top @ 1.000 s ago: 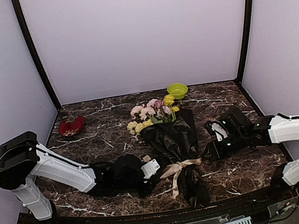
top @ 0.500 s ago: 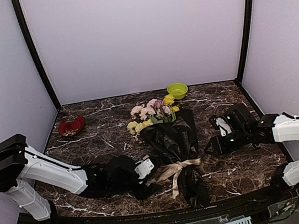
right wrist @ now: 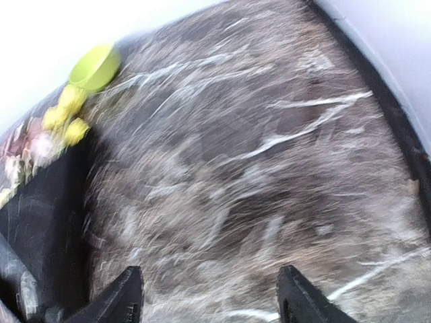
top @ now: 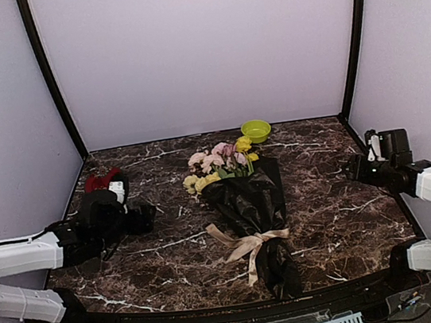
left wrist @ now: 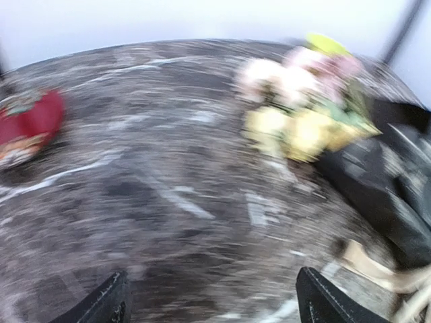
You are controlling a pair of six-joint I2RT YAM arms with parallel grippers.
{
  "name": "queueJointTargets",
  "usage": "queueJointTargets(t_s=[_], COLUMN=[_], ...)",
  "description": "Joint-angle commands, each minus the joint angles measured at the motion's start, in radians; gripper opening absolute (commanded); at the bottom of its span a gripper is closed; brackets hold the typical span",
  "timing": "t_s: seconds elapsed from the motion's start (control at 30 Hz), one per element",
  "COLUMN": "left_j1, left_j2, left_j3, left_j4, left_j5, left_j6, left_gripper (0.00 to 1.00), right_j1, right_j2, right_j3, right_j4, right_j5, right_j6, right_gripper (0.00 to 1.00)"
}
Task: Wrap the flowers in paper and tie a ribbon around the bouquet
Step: Reset both arms
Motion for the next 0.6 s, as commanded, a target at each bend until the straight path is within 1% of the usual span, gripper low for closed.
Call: queueJointTargets(t_s=[0.0, 0.07, 0.13, 0.2, 0.3, 0.4, 0.57], left_j1=[0.162, 0.247, 0.319, 0.360, 0.409, 0.423, 0.426], left_j2=[-0.184, -0.238, -0.262, -0.254, -0.220, -0.177, -0.140], left_j3=[-0.069, -0.079, -0.082, -0.081, -0.087, -0.078, -0.080], left_j4=[-0.210, -0.233, -0.244, -0.237, -0.182, -0.133, -0.048], left_j5=[-0.152, -0.158, -0.182, -0.219, -0.217, -0.214, -0.258], left_j6=[-0.072, -0.046, -0.034, -0.050, -0.048, -0.018, 0.034], left_gripper=[0.89, 0.90, 0.92, 0.92, 0.93, 0.93, 0.93], right_j1=[-0.137, -0.188, -0.205, -0.207, -0.207, -0.207, -0.207], right_j2=[-0.052, -0.060, -0.064, -0.063, -0.048, -0.027, -0.004], right_j3=[-0.069, -0.096, -0.124, -0.154, -0.188, -0.194, -0.204], right_j4=[0.145, 0.201, 0.262, 0.335, 0.416, 0.440, 0.452], right_j5=[-0.025, -0.040, -0.031, -0.004, 0.007, 0.002, 0.014], right_j6=[-0.004, 0.013, 0.038, 0.063, 0.076, 0.072, 0.073], right_gripper=[0.77, 0.83, 0.86, 0.88, 0.89, 0.89, 0.89])
